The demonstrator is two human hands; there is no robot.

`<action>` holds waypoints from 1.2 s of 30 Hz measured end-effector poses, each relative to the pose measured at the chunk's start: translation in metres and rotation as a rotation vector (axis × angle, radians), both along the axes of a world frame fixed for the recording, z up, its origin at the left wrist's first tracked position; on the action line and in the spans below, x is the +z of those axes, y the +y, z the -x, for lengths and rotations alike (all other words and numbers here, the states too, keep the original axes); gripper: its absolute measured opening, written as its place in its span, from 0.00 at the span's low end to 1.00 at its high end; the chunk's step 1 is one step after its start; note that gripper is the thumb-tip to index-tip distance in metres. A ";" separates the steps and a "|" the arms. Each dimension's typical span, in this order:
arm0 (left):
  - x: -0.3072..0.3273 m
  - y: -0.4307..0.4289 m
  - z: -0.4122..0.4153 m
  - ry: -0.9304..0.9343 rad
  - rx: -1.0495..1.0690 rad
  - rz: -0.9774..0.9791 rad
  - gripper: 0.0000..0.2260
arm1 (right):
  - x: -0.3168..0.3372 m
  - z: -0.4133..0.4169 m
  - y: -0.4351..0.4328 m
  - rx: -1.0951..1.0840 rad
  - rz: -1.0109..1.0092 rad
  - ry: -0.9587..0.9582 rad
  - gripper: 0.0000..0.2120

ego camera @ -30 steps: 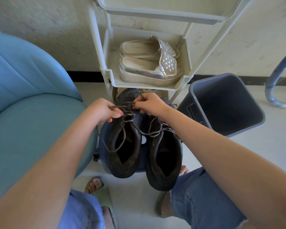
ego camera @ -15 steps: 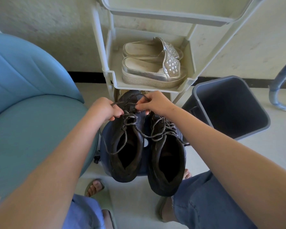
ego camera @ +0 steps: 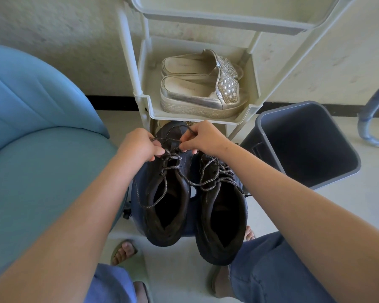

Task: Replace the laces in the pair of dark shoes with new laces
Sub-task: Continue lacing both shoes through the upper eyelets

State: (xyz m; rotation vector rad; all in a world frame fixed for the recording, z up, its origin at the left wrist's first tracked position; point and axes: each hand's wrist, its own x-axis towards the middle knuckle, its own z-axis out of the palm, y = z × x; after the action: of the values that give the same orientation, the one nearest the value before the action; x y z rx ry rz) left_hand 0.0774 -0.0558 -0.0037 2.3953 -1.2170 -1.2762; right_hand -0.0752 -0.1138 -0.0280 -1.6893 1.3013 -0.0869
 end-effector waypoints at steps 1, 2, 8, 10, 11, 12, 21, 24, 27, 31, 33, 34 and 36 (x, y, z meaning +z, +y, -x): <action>0.002 -0.001 0.001 -0.008 -0.006 -0.006 0.03 | 0.000 -0.001 0.000 0.013 0.017 0.018 0.05; 0.004 -0.003 0.002 -0.025 -0.021 -0.021 0.03 | 0.000 -0.003 0.000 0.024 0.039 0.032 0.05; 0.008 -0.006 0.005 -0.103 -0.128 -0.121 0.09 | 0.002 -0.004 -0.005 0.106 0.084 0.109 0.06; 0.010 -0.007 0.005 -0.100 -0.154 -0.163 0.11 | 0.001 -0.003 -0.006 0.141 0.091 0.148 0.06; 0.010 -0.007 0.005 -0.089 -0.166 -0.177 0.11 | 0.001 -0.003 -0.006 0.159 0.095 0.166 0.06; 0.010 -0.007 0.004 -0.077 -0.184 -0.181 0.10 | 0.001 -0.004 -0.006 0.173 0.097 0.178 0.06; 0.001 -0.007 0.006 -0.081 -0.277 -0.114 0.11 | 0.005 -0.014 -0.001 0.276 0.161 0.200 0.07; 0.001 -0.006 0.005 -0.102 -0.366 -0.094 0.15 | 0.005 -0.011 -0.003 0.249 0.150 0.190 0.06; -0.001 -0.006 0.004 -0.125 -0.407 -0.083 0.16 | 0.005 -0.009 -0.003 0.236 0.125 0.171 0.06; -0.010 -0.009 0.010 -0.126 -0.437 -0.132 0.17 | 0.003 -0.007 -0.005 0.224 0.100 0.183 0.07; -0.015 -0.011 0.010 -0.142 -0.434 -0.138 0.15 | 0.002 -0.006 -0.008 0.202 0.079 0.188 0.07; -0.016 -0.011 0.010 -0.145 -0.449 -0.132 0.15 | 0.002 -0.005 -0.008 0.197 0.065 0.193 0.07; -0.016 -0.011 0.010 -0.150 -0.449 -0.109 0.15 | 0.001 -0.003 -0.010 0.179 0.018 0.194 0.06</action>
State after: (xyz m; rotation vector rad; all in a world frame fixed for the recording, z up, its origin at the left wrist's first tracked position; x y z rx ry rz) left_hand 0.0670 -0.0663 -0.0199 2.4123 -1.8561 -1.3189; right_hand -0.0724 -0.1237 -0.0265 -1.8579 1.2859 0.1748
